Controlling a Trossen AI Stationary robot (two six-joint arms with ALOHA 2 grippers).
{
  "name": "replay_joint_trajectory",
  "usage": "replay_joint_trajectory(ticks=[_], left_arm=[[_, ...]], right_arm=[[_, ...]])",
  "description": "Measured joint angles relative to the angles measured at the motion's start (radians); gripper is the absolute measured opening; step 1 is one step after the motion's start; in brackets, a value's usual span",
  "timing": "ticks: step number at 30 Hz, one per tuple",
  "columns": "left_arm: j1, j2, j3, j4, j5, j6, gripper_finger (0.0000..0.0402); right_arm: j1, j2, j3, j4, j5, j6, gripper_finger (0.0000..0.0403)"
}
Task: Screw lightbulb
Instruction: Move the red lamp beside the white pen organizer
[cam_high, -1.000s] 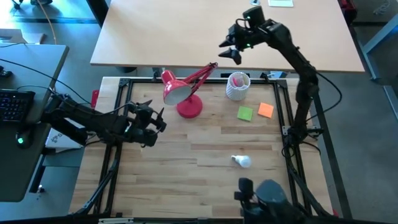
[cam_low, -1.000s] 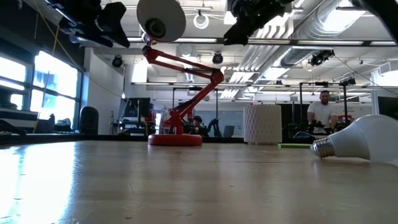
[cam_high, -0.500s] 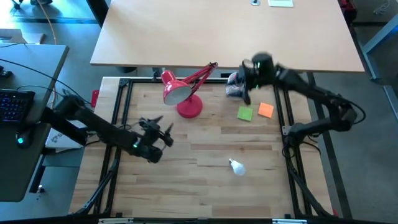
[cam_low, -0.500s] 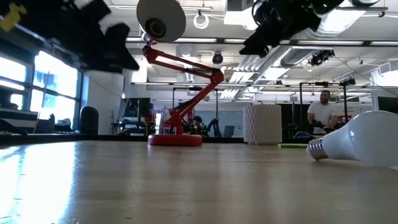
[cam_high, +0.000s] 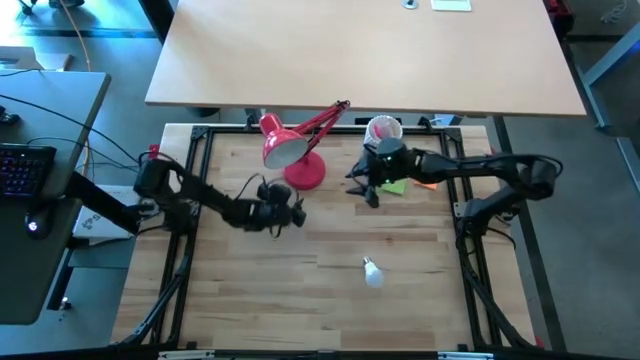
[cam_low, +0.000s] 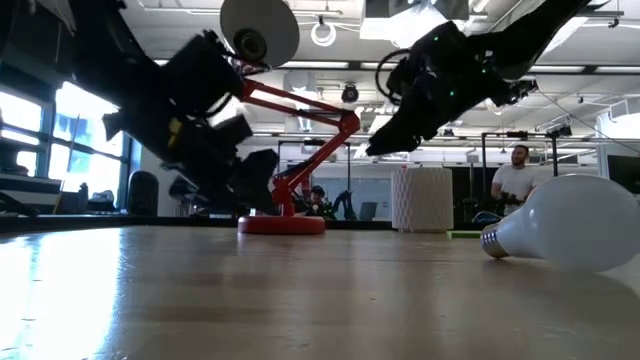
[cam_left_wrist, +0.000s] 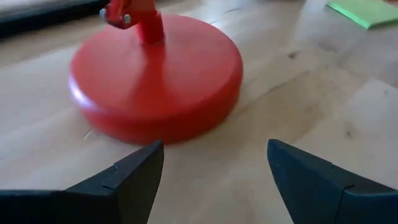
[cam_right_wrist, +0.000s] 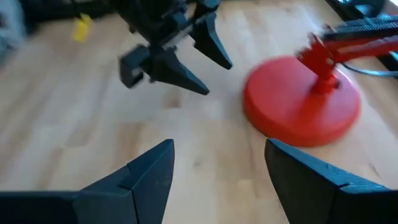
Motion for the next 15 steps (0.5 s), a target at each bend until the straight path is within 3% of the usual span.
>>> replay_joint_trajectory(ticks=[3,7,15], left_arm=[[0.074,0.032,0.001,0.079,0.091,0.072,0.0279],[0.138,0.042,0.0,0.119,0.153,0.134,0.0279],[0.235,0.042,0.0,0.106,0.148,0.154,0.0279]], right_arm=[[0.016,0.056,0.011,0.024,0.081,-0.018,0.0247],[0.019,0.139,0.011,0.089,0.094,0.041,0.0247],[0.027,0.301,0.011,0.164,0.095,0.131,0.0247]])
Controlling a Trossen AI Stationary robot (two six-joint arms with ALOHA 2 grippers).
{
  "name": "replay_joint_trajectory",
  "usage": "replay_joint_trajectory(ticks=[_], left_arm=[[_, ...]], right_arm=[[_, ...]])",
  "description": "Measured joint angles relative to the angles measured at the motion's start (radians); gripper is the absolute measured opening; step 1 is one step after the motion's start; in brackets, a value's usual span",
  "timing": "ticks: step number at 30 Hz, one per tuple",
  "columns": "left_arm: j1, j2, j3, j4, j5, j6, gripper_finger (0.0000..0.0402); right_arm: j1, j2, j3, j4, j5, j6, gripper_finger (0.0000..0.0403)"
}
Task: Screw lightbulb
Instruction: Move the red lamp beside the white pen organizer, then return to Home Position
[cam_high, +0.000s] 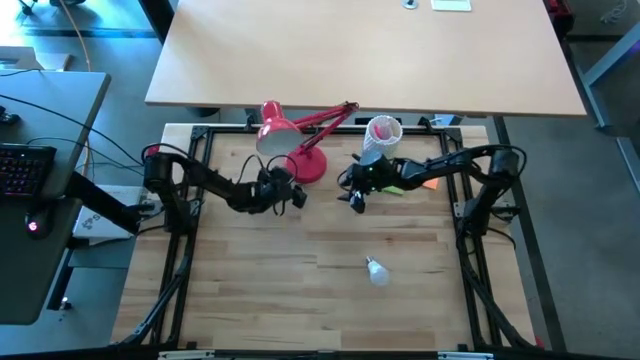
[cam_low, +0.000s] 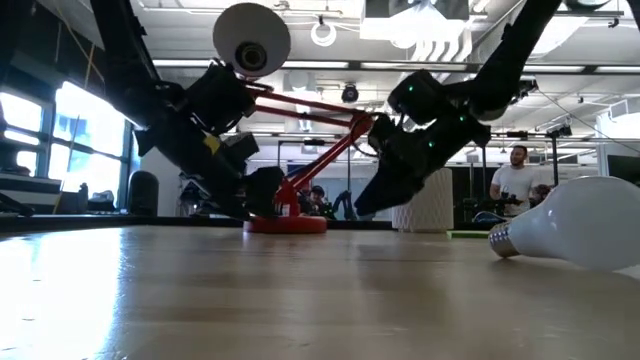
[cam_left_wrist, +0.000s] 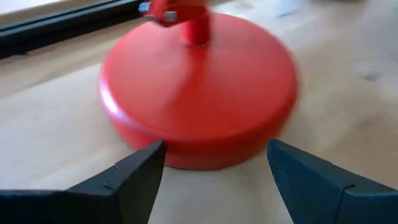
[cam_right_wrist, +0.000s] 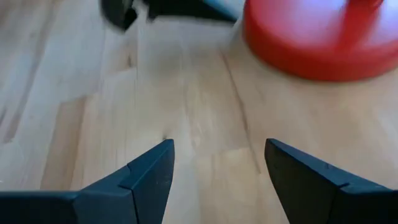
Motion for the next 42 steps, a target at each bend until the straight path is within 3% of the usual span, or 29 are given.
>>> replay_joint_trajectory(ticks=[10,17,20,24,29,34,38,42], left_arm=[[0.089,-0.004,0.0,-0.027,-0.037,0.077,0.0279],[0.018,-0.12,-0.023,-0.306,-0.116,0.02,0.0279],[-0.044,-0.224,-0.101,-0.322,-0.138,-0.028,0.0279],[-0.139,-0.372,-0.263,-0.159,-0.135,-0.054,0.0279],[-0.245,-0.501,-0.445,0.24,-0.079,0.011,0.0279],[-0.32,-0.574,-0.474,0.629,-0.072,0.26,0.0279],[-0.339,-0.653,-0.422,0.688,-0.013,0.447,0.0279],[-0.33,-0.761,-0.374,0.533,0.02,0.512,0.0279]], right_arm=[[0.046,0.02,0.0,0.001,0.058,-0.001,0.0247],[0.03,-0.133,-0.002,-0.113,0.128,-0.07,0.0247],[0.018,-0.222,-0.002,-0.192,0.128,-0.112,0.0247],[0.009,-0.345,-0.047,-0.218,0.119,-0.156,0.0247],[0.012,-0.537,-0.288,-0.041,0.109,-0.039,0.0247],[0.018,-0.805,-0.451,0.0,0.104,0.109,0.0247],[0.039,-1.012,-0.454,-0.073,0.077,0.116,0.0247],[0.036,-1.175,-0.417,-0.217,0.076,0.095,0.0247]])
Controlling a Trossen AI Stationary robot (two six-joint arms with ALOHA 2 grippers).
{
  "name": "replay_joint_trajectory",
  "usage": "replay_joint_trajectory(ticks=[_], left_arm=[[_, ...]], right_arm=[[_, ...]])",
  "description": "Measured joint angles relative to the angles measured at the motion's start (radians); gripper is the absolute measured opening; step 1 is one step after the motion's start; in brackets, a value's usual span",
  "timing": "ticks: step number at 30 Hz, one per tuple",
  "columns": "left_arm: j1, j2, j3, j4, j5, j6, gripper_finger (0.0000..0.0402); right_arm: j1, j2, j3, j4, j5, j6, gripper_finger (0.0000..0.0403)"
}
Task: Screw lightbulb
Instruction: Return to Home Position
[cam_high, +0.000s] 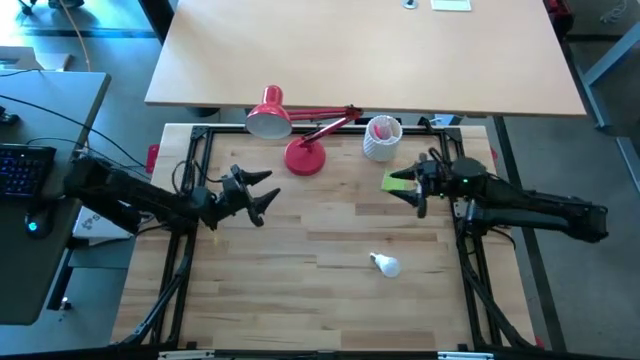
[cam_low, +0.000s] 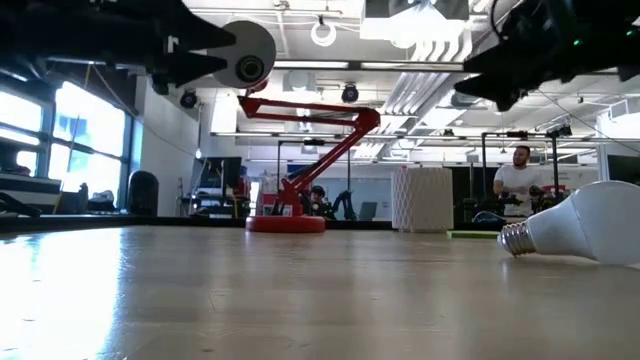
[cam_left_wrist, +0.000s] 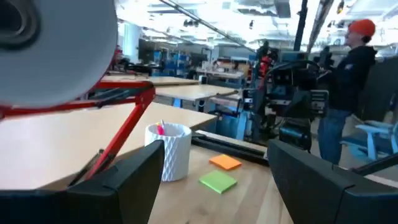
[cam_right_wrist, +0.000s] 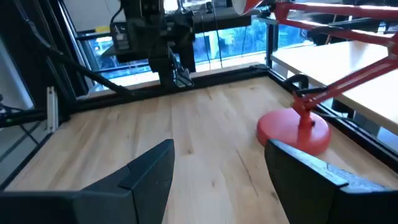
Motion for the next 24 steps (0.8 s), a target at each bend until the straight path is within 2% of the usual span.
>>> replay_joint_trajectory(ticks=[3,7,10,16,24], left_arm=[[0.023,-0.11,0.055,-0.224,0.033,-0.019,0.0279],[0.058,-0.244,0.178,-0.665,0.084,-0.034,0.0279],[0.082,-0.332,0.249,-0.912,0.079,-0.033,0.0279],[0.11,-0.503,0.235,-1.043,0.068,-0.011,0.0279],[0.11,-0.737,0.075,-1.052,0.064,-0.077,0.0279]], right_arm=[[-0.002,-0.091,0.045,-0.131,0.0,0.018,0.0247],[-0.001,-0.199,0.104,-0.284,0.0,0.01,0.0247],[-0.001,-0.272,0.12,-0.374,-0.001,-0.039,0.0247],[-0.002,-0.431,0.069,-0.411,0.025,-0.038,0.0247],[0.0,-0.555,-0.041,-0.284,0.013,0.072,0.0247]])
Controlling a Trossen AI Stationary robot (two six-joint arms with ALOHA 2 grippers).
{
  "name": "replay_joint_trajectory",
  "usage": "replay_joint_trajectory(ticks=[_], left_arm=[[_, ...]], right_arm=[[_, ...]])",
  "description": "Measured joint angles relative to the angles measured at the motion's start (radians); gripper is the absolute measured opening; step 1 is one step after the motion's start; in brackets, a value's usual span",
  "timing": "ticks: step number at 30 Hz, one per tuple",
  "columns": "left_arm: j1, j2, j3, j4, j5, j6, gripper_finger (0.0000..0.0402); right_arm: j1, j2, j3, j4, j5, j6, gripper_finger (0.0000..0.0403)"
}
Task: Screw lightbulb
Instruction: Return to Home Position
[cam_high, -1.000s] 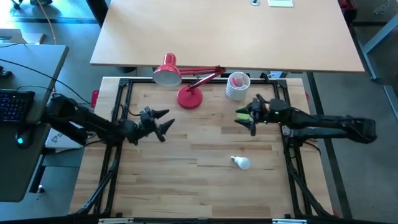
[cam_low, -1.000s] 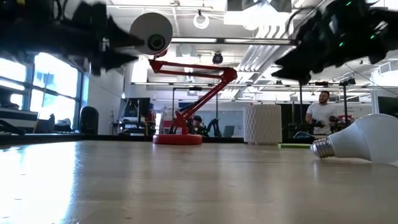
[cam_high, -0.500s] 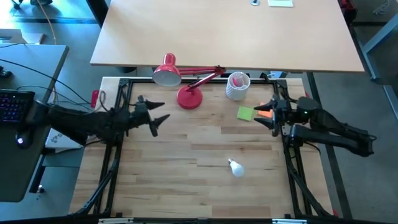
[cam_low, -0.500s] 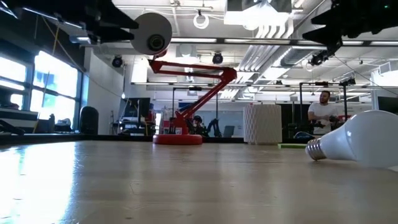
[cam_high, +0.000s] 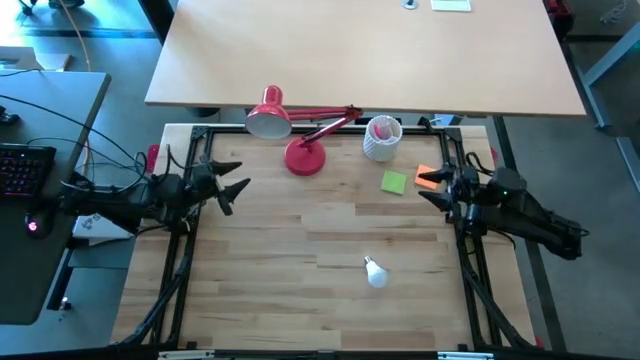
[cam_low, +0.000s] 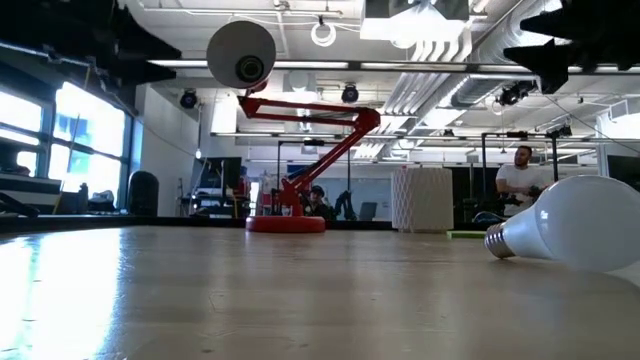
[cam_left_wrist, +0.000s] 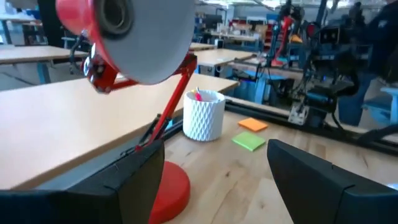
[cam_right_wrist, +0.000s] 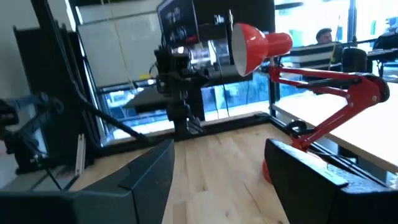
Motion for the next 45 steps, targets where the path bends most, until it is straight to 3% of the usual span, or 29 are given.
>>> replay_joint_trajectory(ticks=[10,16,22,30,41,45], left_arm=[[-0.002,-0.155,-0.178,0.065,0.051,-0.062,0.0279],[-0.002,-0.173,-0.275,0.207,0.104,-0.05,0.0279],[-0.002,-0.171,-0.275,0.219,0.169,-0.036,0.0279],[-0.002,-0.171,-0.275,0.217,0.124,-0.018,0.0279],[-0.002,-0.171,-0.275,0.18,0.11,0.016,0.0279],[-0.002,-0.171,-0.275,0.131,0.085,0.117,0.0279]], right_arm=[[0.0,-0.006,-0.267,0.37,0.013,0.112,0.0247],[-0.001,0.003,-0.271,0.349,0.039,0.062,0.0247],[0.0,0.003,-0.271,0.293,0.032,0.074,0.0247],[0.048,0.06,-0.271,0.203,0.207,0.038,0.0247],[0.019,0.177,-0.271,0.206,0.239,0.023,0.0247],[0.019,0.178,-0.271,0.206,0.229,0.113,0.0247]])
